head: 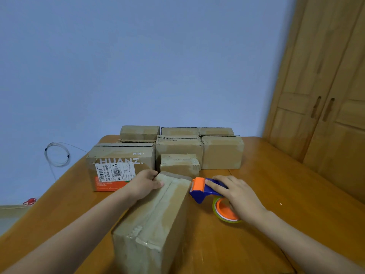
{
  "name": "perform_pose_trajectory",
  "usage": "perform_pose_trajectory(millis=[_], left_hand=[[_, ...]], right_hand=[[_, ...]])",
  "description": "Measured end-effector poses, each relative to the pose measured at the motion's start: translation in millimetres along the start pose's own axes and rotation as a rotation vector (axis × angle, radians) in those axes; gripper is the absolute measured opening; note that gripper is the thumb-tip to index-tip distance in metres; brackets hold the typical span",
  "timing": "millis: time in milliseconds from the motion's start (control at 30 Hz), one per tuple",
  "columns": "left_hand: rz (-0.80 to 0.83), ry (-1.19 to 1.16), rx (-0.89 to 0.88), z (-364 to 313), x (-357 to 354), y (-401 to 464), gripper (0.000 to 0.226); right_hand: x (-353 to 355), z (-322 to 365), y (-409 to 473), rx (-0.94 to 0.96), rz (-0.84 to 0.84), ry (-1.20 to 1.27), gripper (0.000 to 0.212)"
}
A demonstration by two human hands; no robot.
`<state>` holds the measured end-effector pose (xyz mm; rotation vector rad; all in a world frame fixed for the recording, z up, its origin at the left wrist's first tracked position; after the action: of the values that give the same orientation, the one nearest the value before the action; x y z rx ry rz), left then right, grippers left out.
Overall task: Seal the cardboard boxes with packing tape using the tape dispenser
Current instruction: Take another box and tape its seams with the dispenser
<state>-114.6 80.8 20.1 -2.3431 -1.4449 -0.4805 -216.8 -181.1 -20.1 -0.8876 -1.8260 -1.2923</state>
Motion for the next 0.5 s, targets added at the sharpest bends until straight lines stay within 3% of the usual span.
perform_pose_trajectory(millis=[100,300,500], left_hand=[[0.038,0.129,-0.003,-2,5,9,0.060],[0.068,0.501,-0.037,-21,-2,17,0.065],[-0.011,0.827,0.099,-37,-47,17,0.113]], right_hand=[[-1,10,-3,-0.052,0.022,-0.018,0.098],[3,32,-7,-0.191,0.117,-0.019,0.103],[8,34,-8,-0.237,0.209,-0.001,0.100]])
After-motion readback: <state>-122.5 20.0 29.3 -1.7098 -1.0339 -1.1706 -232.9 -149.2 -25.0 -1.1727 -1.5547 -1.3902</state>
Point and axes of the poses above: each hand's wrist, its own y-axis towards the middle knuckle, its own x-axis out of the back of the hand, z = x × y, the point moved 1 cm from there along y, towards the middle knuckle, and after that the axes turned 1 degree about z, right-handed, at the moved point
